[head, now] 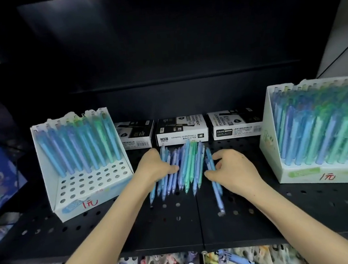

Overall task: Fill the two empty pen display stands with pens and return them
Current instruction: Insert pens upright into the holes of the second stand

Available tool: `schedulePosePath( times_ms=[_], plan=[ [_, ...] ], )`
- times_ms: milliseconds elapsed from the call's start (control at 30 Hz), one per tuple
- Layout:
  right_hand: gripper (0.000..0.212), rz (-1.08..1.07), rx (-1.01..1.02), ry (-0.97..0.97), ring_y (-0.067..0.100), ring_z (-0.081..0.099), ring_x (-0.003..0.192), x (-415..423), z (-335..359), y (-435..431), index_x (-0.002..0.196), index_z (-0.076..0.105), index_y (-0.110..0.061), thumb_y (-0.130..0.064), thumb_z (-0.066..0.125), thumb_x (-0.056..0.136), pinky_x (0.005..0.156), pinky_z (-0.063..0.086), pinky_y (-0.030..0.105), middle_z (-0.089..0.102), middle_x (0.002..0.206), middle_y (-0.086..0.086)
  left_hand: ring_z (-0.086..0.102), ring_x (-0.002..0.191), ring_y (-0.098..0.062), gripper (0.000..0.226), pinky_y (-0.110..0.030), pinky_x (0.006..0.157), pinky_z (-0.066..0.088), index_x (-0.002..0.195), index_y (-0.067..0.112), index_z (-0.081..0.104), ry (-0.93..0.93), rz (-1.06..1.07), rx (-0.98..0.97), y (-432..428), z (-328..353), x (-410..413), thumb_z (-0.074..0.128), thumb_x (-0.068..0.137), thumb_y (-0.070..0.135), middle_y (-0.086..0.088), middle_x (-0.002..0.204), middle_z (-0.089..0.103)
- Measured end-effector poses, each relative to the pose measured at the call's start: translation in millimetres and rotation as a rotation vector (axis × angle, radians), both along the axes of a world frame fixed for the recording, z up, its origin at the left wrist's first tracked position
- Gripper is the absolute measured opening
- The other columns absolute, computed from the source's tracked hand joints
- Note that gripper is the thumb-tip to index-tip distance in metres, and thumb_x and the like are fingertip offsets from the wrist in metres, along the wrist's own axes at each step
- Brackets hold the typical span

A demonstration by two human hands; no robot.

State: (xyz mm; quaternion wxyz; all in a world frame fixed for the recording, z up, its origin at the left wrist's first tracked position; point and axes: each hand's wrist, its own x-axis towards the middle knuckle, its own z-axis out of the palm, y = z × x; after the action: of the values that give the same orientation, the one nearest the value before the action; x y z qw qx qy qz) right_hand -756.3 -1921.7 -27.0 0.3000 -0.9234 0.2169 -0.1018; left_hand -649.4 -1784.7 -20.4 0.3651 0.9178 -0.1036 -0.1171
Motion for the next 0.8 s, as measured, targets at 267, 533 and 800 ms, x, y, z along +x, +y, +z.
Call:
schedulePosePath(
  times_ms=[267, 533, 800],
  plan=[
    [0.037, -0.036, 0.141, -0.025, 0.034, 0.064, 0.092, 2, -1, -6, 0.112, 0.058, 0.003, -0.013, 0.066, 0.079, 0.081, 0.053, 0.047, 0.065, 0.103, 0.02, 0.047, 0.12, -0.026, 0.058, -0.027, 0.087, 0.036, 0.136, -0.002, 0.038, 0.01, 0.067, -0.134, -1, -3, 2, 0.064, 0.088, 0.017, -0.014, 0.134, 0.048],
    [0.041, -0.059, 0.488, -0.087, 0.026, 0.062, 0.09, -1, -1, -18, 0.118, 0.057, -0.003, -0.009, 0.071, 0.08, 0.076, 0.053, 0.037, 0.063, 0.105, 0.012, 0.05, 0.116, -0.026, 0.044, -0.036, 0.1, 0.04, 0.126, -0.001, 0.05, 0.054, 0.036, -0.322, 12, -4, -2, 0.055, 0.093, 0.028, -0.014, 0.127, 0.053],
    [0.01, 0.008, 0.885, -0.179, 0.0, 0.046, 0.035, -9, 20, -11, 0.09, 0.062, -0.009, -0.004, 0.067, 0.083, 0.035, 0.034, 0.012, 0.052, 0.039, -0.01, 0.042, 0.049, -0.011, 0.023, -0.021, 0.043, 0.039, 0.078, 0.008, 0.051, 0.457, 0.049, -0.813, 27, 19, -13, 0.054, 0.094, 0.025, -0.001, 0.059, 0.045]
  ],
)
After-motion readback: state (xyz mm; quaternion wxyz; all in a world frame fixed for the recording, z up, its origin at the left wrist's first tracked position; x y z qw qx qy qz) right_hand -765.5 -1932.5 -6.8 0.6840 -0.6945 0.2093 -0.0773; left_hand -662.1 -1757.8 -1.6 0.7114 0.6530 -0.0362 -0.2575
